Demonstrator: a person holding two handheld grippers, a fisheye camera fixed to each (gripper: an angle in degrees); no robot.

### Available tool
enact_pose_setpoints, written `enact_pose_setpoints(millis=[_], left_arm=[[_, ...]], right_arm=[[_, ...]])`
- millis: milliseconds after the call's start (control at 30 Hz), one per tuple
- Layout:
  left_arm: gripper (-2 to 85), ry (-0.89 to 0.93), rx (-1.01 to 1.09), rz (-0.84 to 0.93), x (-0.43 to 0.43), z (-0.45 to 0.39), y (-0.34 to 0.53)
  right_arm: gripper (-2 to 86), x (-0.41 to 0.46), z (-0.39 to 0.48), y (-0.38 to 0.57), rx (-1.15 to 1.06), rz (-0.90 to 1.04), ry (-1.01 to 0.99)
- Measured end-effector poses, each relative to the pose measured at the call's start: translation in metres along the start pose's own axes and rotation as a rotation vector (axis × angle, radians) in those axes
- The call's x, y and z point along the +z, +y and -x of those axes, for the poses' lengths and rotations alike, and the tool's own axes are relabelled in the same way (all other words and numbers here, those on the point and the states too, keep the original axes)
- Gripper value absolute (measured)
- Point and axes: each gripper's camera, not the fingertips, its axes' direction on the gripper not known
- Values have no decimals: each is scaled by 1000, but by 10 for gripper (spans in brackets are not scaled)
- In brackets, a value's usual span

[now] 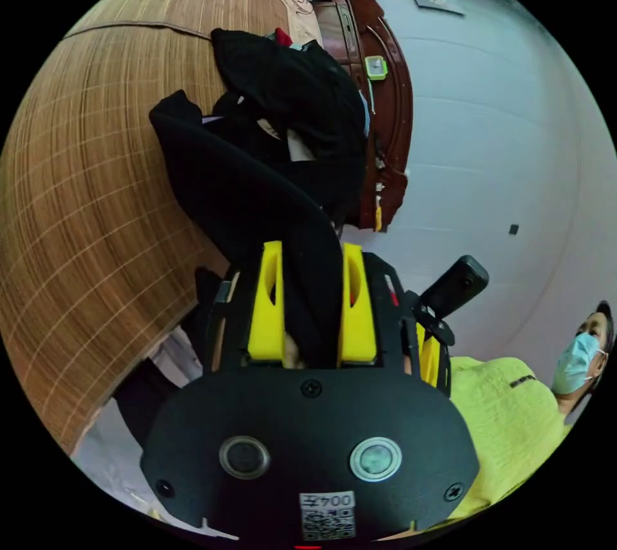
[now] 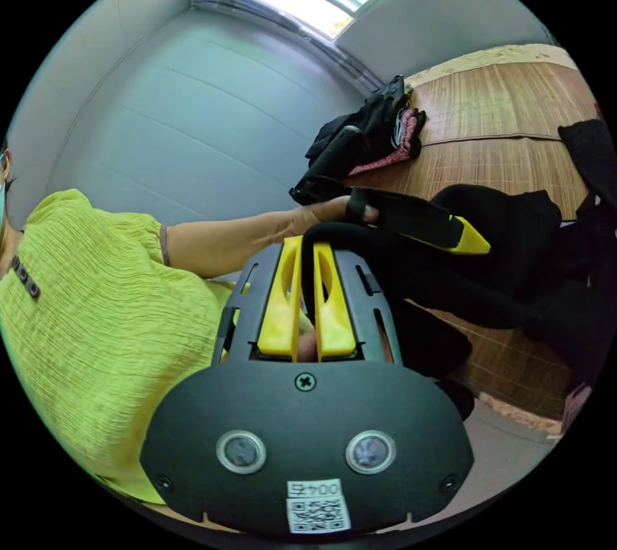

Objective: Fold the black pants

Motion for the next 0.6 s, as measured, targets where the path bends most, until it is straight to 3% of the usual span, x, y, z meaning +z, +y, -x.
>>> enact_pose_setpoints(millis=[233,367,600], left_arm=[[89,48,22,-336,-109,4,58],[91,50,83,-394,-165,-7,83],[94,101,-12,-583,-235,-21,117]], right_arm=[[44,51,25,32,146,-347,-167],[46,79,52,35,121,-422,-189],[19,68,97,10,-20,-451,-171]])
